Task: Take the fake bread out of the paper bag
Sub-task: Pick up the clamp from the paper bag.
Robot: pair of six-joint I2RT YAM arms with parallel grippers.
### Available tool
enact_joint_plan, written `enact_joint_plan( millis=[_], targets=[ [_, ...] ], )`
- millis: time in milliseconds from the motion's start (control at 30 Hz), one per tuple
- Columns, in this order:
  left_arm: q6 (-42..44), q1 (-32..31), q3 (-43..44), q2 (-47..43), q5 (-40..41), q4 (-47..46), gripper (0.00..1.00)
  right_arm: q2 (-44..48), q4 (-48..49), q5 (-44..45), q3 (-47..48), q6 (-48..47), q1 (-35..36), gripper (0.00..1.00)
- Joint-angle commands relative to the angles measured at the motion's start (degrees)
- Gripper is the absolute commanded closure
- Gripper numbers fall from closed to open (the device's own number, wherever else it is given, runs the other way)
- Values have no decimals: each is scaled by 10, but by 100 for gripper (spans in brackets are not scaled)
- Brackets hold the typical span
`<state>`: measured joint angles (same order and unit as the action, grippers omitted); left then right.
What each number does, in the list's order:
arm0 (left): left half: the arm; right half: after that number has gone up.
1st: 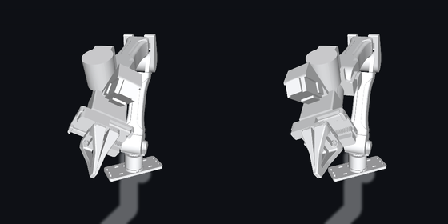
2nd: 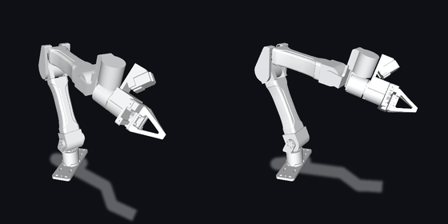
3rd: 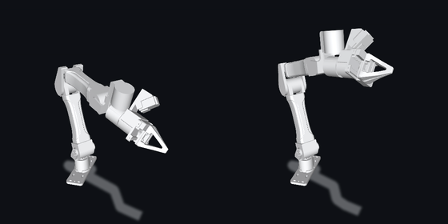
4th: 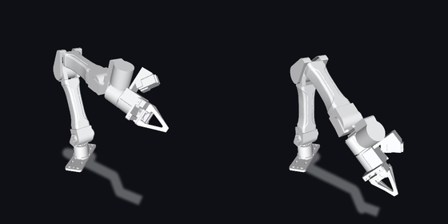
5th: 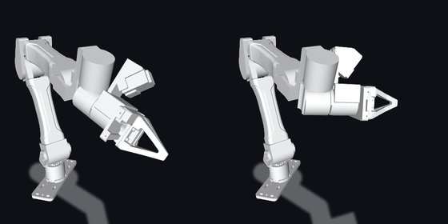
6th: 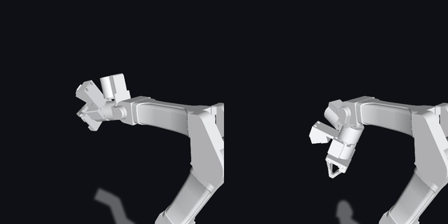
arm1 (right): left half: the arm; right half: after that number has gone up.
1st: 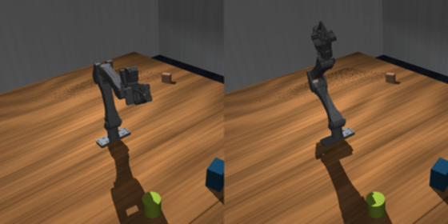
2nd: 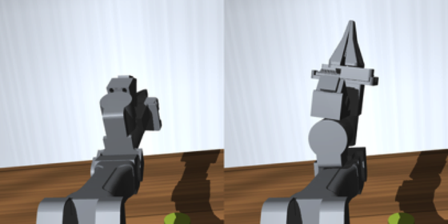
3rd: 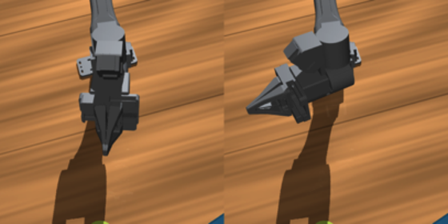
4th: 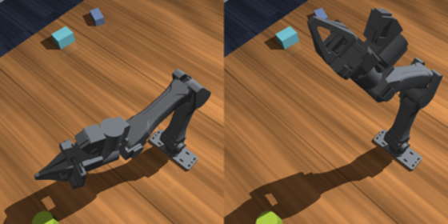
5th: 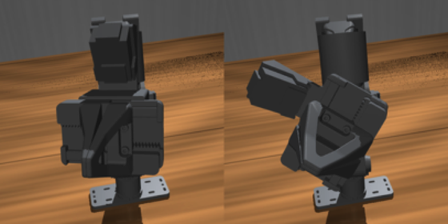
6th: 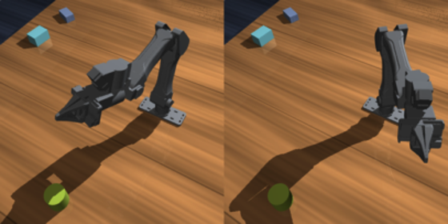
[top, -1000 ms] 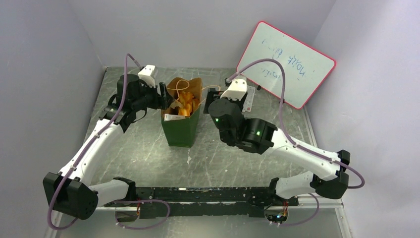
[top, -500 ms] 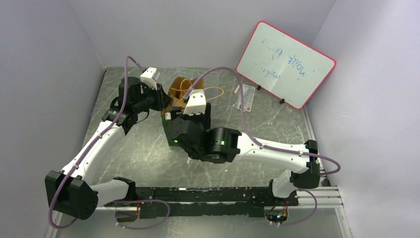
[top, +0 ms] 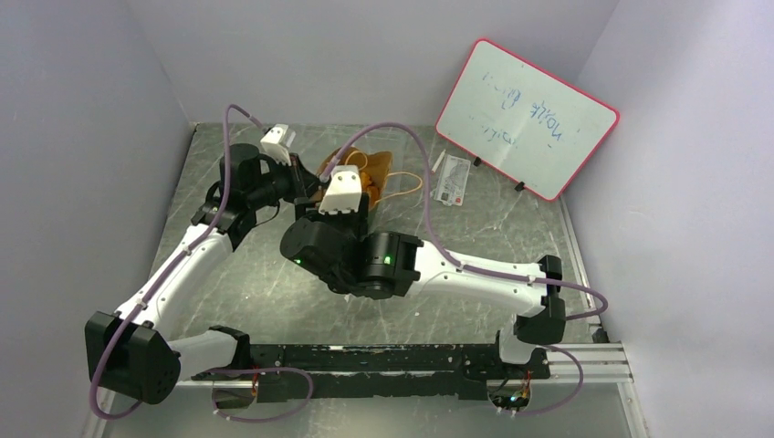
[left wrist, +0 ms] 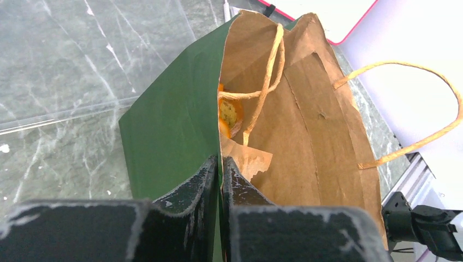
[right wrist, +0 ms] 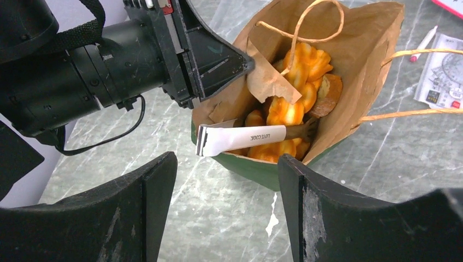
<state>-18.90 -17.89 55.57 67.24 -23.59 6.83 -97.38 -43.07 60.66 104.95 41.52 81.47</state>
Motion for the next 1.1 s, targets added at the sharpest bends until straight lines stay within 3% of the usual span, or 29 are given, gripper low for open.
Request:
enact_joint_plan(
  millis=[0, 600, 1067],
  targets=[
    [-42, -16, -3, -11, -20, -69, 89, -6, -47, 0, 21, 63, 3, 29],
    [-66, -91, 6, -1, 77, -75, 93, -36, -123, -24, 18, 168, -17, 33],
    [-64, -106, -5, 1, 101, -77, 93, 8, -69, -25, -52, 188, -47, 42]
  ],
)
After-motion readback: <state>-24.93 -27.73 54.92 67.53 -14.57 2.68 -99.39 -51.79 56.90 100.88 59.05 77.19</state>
